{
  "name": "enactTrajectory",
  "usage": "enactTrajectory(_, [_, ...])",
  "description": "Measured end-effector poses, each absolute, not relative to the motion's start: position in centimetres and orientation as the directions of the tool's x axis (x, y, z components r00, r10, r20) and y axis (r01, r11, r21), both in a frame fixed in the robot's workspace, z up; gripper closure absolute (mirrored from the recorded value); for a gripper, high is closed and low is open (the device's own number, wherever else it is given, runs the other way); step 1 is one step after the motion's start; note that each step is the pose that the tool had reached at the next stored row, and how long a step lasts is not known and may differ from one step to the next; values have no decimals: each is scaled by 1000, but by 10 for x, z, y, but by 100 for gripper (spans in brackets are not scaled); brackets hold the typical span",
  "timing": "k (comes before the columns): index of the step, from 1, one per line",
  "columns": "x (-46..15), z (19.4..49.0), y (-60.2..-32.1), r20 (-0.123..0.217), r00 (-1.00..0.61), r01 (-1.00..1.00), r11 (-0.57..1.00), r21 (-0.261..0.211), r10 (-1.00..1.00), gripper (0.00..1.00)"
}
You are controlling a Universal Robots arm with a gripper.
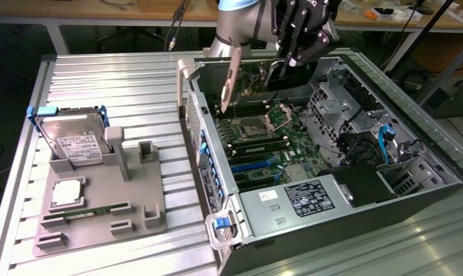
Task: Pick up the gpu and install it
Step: 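Insert the gpu into the slot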
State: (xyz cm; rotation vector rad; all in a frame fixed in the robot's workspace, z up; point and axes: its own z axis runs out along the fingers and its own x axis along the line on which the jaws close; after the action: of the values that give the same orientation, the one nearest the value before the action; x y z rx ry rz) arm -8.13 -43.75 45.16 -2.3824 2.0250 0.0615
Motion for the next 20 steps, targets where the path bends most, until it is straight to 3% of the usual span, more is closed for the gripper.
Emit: enactTrajectory(20, [-81, 452, -437, -39, 353, -935, -353, 15, -935, 73])
